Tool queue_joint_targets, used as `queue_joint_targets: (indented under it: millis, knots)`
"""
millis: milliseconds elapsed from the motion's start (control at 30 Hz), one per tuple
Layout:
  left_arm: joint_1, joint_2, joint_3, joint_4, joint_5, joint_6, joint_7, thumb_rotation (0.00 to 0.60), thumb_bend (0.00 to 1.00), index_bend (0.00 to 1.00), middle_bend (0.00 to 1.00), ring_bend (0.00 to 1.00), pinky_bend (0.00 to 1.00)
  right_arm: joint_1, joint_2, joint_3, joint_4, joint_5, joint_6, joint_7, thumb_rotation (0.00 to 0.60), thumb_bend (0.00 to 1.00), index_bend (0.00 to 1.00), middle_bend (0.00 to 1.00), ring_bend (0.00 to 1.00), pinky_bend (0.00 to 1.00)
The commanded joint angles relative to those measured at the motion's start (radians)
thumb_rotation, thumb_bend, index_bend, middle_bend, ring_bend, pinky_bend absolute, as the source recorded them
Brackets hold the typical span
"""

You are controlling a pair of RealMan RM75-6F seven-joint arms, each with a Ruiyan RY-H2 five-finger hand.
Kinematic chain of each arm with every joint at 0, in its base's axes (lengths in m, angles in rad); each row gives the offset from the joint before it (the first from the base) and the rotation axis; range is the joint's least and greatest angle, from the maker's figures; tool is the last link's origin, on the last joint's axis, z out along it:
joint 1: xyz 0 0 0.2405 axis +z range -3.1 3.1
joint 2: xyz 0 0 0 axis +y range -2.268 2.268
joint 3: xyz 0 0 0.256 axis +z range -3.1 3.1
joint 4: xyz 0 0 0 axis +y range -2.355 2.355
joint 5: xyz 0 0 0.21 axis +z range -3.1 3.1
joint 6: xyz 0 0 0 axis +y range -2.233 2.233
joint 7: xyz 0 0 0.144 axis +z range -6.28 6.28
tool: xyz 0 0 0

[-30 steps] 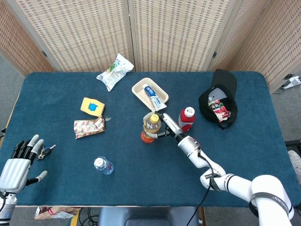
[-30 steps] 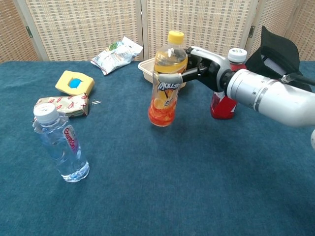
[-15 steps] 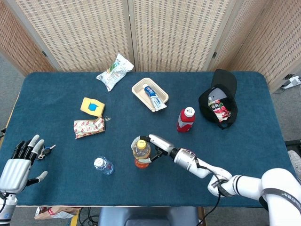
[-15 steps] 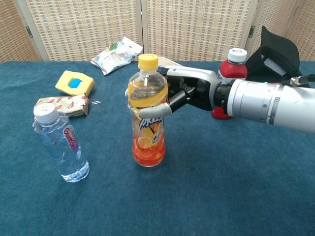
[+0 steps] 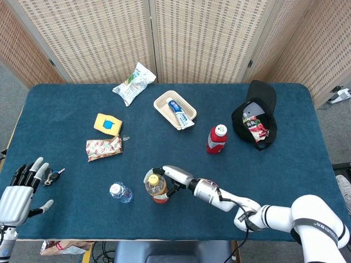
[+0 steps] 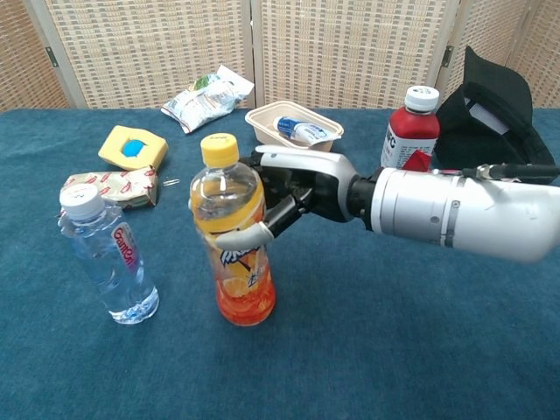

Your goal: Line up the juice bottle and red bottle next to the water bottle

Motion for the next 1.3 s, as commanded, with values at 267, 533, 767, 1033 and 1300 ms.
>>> queue_joint_targets:
  millis: [267,533,767,1033,1300]
  knots:
    - [0.006,0.002,0.003,0.008,0.001,0.005,-0.011,0.600,0.13,0.06,0.00,0.01,0.00,0.013,-0.006,-0.012,0.004,-0.005,0.015,-0.004,0.600,0.19,0.48,0.37,0.33,0.40]
    - [0.004,0.000,-0.001,0.006,0.005,0.008,-0.005,0.600,0.13,0.06,0.00,0.01,0.00,0.020,0.016,-0.025,-0.011,-0.016,0.036,0.013,0.600,0.09,0.21,0.22,0.20,0.27]
    - [-0.004,0.000,-0.001,-0.005,0.014,0.001,0.008,0.600,0.13,0.06,0.00,0.01,0.00,0.001,0.079,-0.026,-0.053,-0.023,0.099,0.011,0.600,0.05,0.08,0.13,0.12,0.19]
    - [-0.010,-0.009,0.000,-0.004,0.016,-0.008,0.015,0.600,0.13,0.06,0.00,0.01,0.00,-0.069,0.199,-0.017,-0.130,-0.001,0.207,-0.051,0.600,0.05,0.08,0.14,0.12,0.18]
    - [-0.007,-0.013,0.005,0.000,0.026,-0.002,0.010,0.600,0.13,0.06,0.00,0.01,0.00,-0.157,0.263,0.021,-0.166,0.087,0.281,-0.297,0.600,0.02,0.08,0.14,0.12,0.18]
